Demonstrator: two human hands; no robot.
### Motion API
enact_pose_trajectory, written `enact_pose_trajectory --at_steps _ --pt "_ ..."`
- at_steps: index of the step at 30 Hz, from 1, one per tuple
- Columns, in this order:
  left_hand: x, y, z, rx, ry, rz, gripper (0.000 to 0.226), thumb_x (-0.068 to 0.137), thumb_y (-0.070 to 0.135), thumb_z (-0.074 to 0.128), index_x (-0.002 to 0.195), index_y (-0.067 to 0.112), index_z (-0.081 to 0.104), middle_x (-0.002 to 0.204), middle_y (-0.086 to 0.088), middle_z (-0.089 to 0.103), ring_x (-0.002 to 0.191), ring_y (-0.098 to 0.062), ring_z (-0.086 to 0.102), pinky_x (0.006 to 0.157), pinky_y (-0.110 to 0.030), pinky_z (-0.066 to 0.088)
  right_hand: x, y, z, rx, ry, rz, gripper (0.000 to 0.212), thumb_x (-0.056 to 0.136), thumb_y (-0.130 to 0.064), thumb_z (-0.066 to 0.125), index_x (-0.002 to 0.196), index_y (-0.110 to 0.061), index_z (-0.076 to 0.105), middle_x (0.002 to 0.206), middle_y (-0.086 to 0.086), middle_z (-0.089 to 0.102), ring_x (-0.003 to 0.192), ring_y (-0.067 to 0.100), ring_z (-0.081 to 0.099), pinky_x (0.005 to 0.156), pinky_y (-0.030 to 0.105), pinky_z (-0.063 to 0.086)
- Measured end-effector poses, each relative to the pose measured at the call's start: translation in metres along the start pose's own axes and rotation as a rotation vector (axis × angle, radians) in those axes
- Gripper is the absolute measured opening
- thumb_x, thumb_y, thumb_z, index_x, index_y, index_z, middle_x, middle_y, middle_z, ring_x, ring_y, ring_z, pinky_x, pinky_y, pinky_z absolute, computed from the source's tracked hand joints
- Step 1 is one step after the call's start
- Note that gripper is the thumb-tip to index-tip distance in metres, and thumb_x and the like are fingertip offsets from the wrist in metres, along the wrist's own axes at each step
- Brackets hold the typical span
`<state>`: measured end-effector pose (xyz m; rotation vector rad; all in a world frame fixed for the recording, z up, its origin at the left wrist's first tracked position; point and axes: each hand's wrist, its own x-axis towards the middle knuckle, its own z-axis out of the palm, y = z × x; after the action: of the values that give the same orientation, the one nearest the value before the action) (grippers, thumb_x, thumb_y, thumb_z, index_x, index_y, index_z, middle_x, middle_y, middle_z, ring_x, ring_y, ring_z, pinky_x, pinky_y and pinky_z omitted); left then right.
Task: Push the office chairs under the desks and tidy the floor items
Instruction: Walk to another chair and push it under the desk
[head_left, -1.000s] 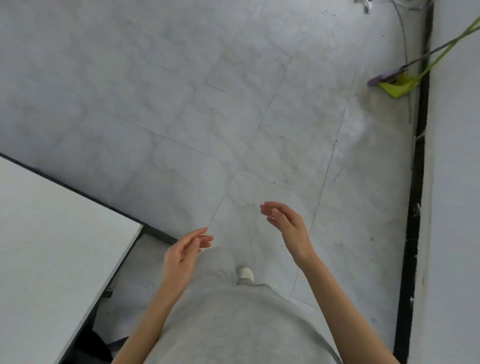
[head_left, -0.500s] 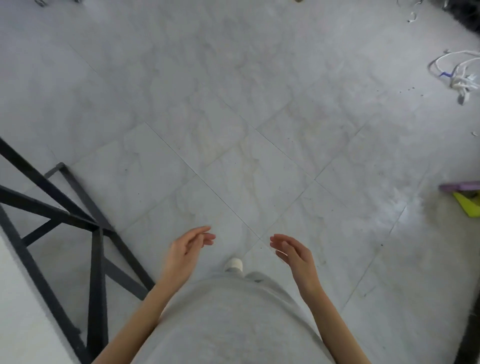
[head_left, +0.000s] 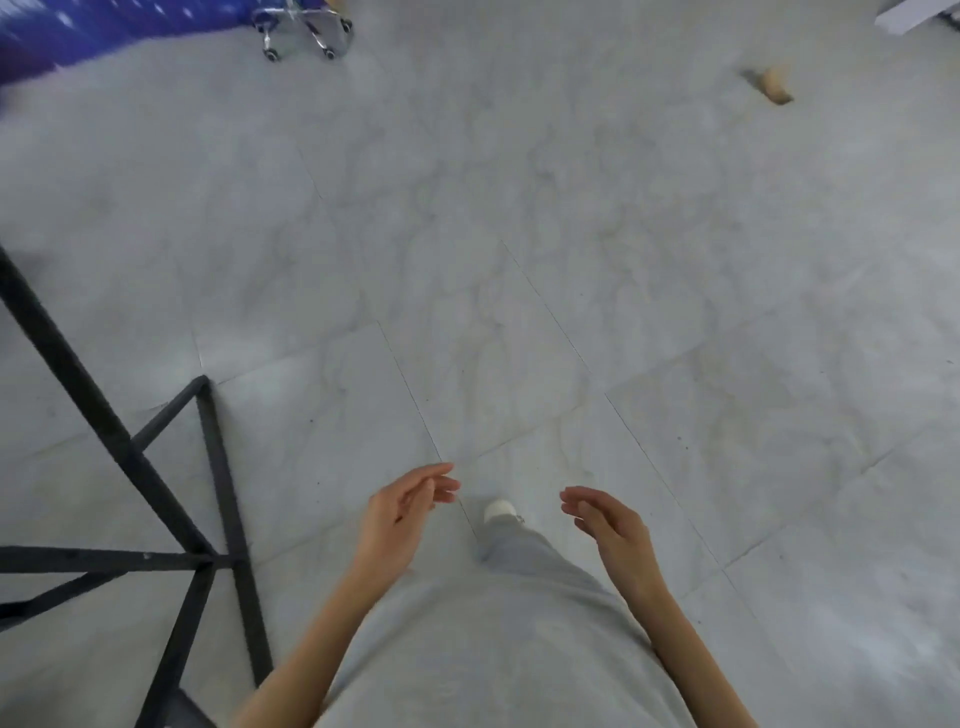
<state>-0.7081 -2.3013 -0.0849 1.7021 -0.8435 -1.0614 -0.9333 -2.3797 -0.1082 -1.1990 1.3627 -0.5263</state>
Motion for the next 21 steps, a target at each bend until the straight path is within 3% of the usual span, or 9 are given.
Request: enact_pose_trajectory --at_steps 7,11,21 --pt "0.092 0.028 -0.045 -0.094 0.377 -0.107 0.036 0.095 0.000 0.037 0.099 0.025 0.063 0.093 0.010 0.071 0.080 -0.007 0.067 0.073 -0.015 0.051 0.196 -0.184 0.061 -0.098 -0.298 -0.259 0.030 0.093 -0.005 0.045 0.091 -0.027 0.066 0.100 -0.002 0.071 0.099 0.012 0.066 0.092 0.034 0.050" --pt "0.169 0.028 -0.072 -0.183 0.545 -0.138 0.036 0.096 -0.001 0.036 0.098 0.023 0.062 0.088 0.013 0.072 0.077 -0.008 0.066 0.071 -0.015 0.051 0.296 -0.245 0.120 -0.125 -0.436 -0.332 0.030 0.093 -0.004 0.045 0.092 -0.026 0.065 0.100 -0.001 0.070 0.099 0.014 0.066 0.090 0.032 0.050" --pt "0.431 0.083 -0.217 -0.198 0.641 -0.095 0.037 0.096 0.001 0.037 0.099 0.029 0.061 0.086 0.017 0.072 0.080 -0.006 0.067 0.074 -0.016 0.051 0.472 -0.322 0.222 -0.137 -0.398 -0.117 0.027 0.096 -0.005 0.044 0.097 -0.015 0.068 0.102 0.002 0.071 0.097 0.012 0.067 0.094 0.038 0.051"
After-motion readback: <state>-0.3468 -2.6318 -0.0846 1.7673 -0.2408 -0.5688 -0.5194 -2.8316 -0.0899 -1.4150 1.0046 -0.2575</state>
